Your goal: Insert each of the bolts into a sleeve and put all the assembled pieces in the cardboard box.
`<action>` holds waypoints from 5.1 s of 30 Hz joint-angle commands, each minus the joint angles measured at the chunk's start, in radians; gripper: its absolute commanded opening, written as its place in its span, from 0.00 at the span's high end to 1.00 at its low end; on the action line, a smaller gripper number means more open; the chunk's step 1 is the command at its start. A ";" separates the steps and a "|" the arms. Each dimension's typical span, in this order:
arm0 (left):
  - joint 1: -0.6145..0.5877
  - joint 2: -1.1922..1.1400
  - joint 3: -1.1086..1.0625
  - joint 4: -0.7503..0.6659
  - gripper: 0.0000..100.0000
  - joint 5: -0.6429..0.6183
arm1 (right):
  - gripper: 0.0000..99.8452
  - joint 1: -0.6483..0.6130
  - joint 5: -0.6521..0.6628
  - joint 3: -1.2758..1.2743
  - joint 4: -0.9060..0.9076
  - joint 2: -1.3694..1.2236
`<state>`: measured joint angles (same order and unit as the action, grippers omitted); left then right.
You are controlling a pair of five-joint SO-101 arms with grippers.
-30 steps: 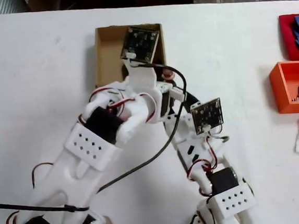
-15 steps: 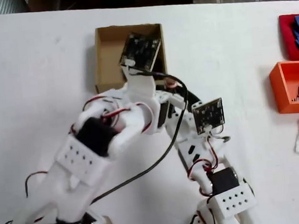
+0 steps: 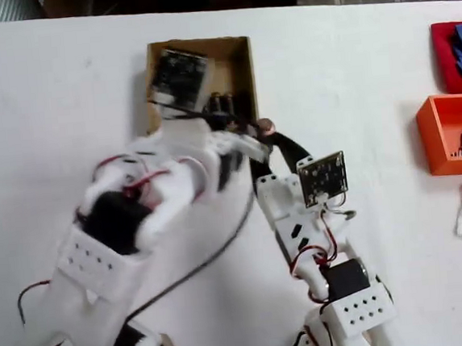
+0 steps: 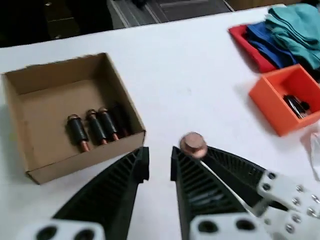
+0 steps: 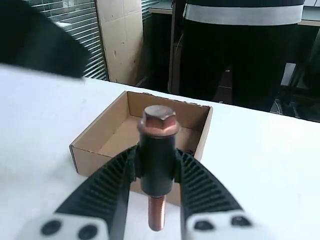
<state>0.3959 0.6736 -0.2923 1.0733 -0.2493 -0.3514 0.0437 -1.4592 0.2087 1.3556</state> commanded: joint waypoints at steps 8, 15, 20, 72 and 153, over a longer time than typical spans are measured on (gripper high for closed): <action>-0.674 0.167 -0.151 0.158 0.97 0.404 | 0.98 0.153 -0.003 0.199 0.302 0.022; -0.939 0.199 -0.576 0.114 0.97 0.502 | 0.98 0.054 -0.002 0.663 0.452 -0.297; -0.973 0.199 -0.794 -0.032 0.97 0.560 | 0.98 0.013 -0.009 1.175 0.699 -0.855; -0.999 0.207 -1.076 -0.215 0.97 0.605 | 0.98 -0.160 -0.233 2.797 0.854 -2.560; -0.836 0.209 -0.315 0.282 0.97 0.427 | 0.98 0.079 -0.025 3.110 1.561 -1.963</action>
<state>-0.5263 0.8638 -0.6912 1.3311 0.2509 -0.3406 0.0115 1.6203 1.7461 -0.7480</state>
